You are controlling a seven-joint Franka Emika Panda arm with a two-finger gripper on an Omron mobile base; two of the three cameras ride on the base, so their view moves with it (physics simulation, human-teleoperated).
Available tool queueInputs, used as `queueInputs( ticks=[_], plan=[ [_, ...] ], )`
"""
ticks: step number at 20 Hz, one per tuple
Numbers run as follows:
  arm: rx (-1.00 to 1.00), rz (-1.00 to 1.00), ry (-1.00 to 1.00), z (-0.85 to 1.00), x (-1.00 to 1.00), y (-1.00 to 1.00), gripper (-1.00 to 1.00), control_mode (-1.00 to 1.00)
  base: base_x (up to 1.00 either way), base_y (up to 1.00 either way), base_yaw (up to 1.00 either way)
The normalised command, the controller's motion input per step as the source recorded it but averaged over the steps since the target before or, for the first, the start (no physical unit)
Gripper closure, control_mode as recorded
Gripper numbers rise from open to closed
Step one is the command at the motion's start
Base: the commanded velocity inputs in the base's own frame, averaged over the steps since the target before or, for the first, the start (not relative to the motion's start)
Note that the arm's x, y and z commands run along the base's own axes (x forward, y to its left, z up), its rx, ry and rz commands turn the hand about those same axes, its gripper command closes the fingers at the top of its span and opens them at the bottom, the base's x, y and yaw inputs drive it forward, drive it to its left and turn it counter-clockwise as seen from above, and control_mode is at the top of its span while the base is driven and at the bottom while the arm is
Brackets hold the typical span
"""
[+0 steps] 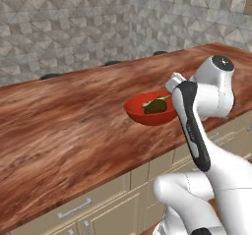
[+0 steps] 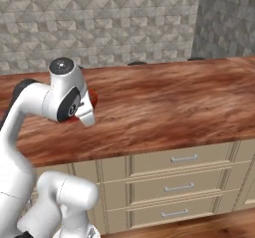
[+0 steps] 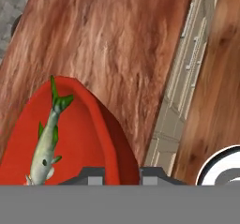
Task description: The microwave is finished heating the fish and avocado. Take the bowl containing the food and place it on the dining counter.
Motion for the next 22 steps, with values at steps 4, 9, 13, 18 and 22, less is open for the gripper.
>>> queueInputs(
  ticks=[4,9,13,18,22],
  plan=[
    [-0.16,0.0,0.06,-0.79,1.0,0.41,1.0,-1.0,0.0,0.0,0.0],
    [-0.06,0.0,0.0,-0.8,1.0,0.43,1.0,-1.0,0.0,0.0,0.0],
    [0.0,0.01,-0.04,-0.83,1.0,0.21,1.0,-1.0,0.0,0.0,0.0],
    [0.0,0.02,-0.05,-0.65,0.94,0.03,1.0,-1.0,0.0,0.0,0.0],
    [-0.02,0.0,-0.04,-0.23,0.59,0.0,1.0,-1.0,0.0,0.0,0.0]
  ],
)
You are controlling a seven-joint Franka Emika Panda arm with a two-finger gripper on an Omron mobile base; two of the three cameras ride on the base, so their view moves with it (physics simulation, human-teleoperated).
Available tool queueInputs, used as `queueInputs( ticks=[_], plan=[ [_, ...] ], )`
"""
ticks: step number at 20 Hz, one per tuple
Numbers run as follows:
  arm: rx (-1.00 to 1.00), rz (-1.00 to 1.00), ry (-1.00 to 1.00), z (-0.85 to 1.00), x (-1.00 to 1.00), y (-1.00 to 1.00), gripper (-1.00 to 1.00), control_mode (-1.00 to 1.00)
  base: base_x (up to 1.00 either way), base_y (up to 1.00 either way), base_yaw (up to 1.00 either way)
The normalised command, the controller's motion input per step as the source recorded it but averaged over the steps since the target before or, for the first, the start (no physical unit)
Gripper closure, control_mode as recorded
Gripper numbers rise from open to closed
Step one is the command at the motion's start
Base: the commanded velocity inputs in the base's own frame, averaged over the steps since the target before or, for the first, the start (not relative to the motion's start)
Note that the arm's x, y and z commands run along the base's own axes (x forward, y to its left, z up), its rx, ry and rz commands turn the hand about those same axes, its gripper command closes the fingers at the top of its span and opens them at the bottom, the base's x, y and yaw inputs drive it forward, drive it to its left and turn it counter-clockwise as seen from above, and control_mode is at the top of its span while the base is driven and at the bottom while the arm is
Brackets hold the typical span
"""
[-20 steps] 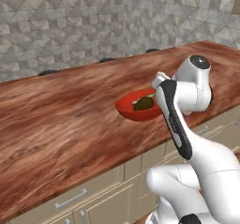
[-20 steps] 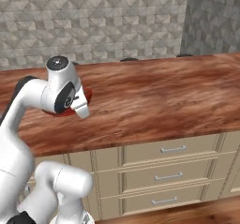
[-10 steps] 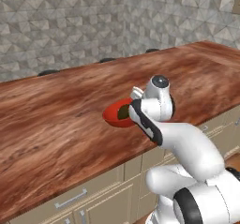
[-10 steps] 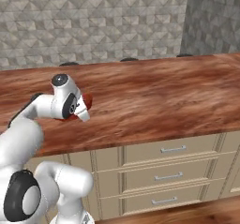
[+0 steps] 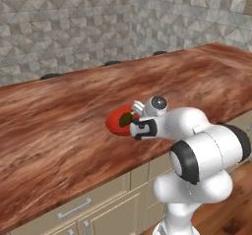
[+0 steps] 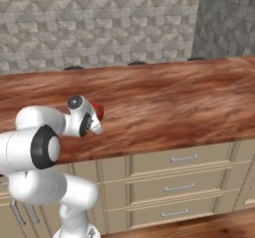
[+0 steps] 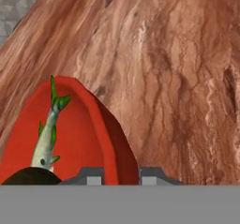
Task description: The microwave is finished heating the fish and avocado. Take the bowl containing the food and place it on the dining counter.
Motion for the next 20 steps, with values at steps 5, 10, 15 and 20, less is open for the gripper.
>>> queueInputs(
  ticks=[5,10,15,20],
  plan=[
    [0.0,0.0,0.0,-0.03,0.19,0.0,-1.0,-1.0,0.0,0.0,0.0],
    [0.02,0.0,0.01,0.64,-0.28,0.0,-1.0,-1.0,0.0,0.0,0.0],
    [0.02,0.0,-0.02,1.0,-0.85,0.0,-1.0,-1.0,0.0,0.0,0.0],
    [0.01,0.05,-0.14,1.0,-1.0,0.0,-1.0,-1.0,0.0,0.0,0.0]
  ],
)
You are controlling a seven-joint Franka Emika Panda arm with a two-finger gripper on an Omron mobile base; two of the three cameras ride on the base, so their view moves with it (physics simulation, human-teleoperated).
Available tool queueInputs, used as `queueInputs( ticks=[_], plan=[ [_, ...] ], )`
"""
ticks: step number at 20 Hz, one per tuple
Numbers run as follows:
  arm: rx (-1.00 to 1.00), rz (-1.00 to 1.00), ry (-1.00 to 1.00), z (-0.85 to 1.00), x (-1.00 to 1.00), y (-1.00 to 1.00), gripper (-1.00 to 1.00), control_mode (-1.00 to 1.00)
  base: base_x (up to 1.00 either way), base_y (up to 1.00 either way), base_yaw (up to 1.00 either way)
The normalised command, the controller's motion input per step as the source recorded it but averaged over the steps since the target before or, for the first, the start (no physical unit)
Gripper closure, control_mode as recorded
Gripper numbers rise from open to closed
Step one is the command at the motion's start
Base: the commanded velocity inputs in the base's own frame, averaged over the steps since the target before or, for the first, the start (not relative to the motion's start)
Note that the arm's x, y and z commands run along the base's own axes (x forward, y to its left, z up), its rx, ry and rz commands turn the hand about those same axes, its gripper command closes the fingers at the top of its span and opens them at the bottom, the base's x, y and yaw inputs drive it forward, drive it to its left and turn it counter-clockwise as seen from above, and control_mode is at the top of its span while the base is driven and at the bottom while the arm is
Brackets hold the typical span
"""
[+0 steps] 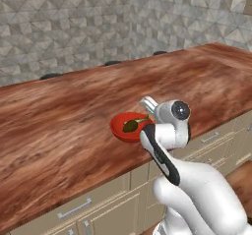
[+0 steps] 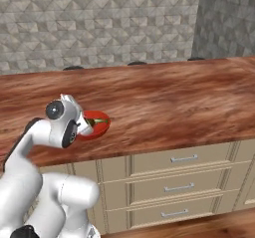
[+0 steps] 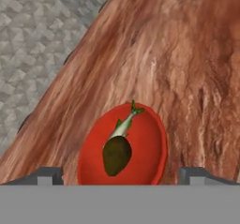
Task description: The microwave is finished heating the fish and avocado. Take the bowl containing the food and place it on the dining counter.
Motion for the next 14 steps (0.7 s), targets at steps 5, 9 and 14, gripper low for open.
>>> queueInputs(
  ticks=[5,9,14],
  plan=[
    [0.0,0.12,-0.23,0.97,-1.0,0.0,-1.0,-1.0,0.0,0.0,0.0],
    [0.0,0.18,-0.32,0.64,-1.0,0.0,-1.0,-1.0,0.0,0.0,0.0],
    [-0.02,0.07,-0.32,0.13,-0.57,0.02,-1.0,-1.0,0.0,0.0,0.0]
  ],
)
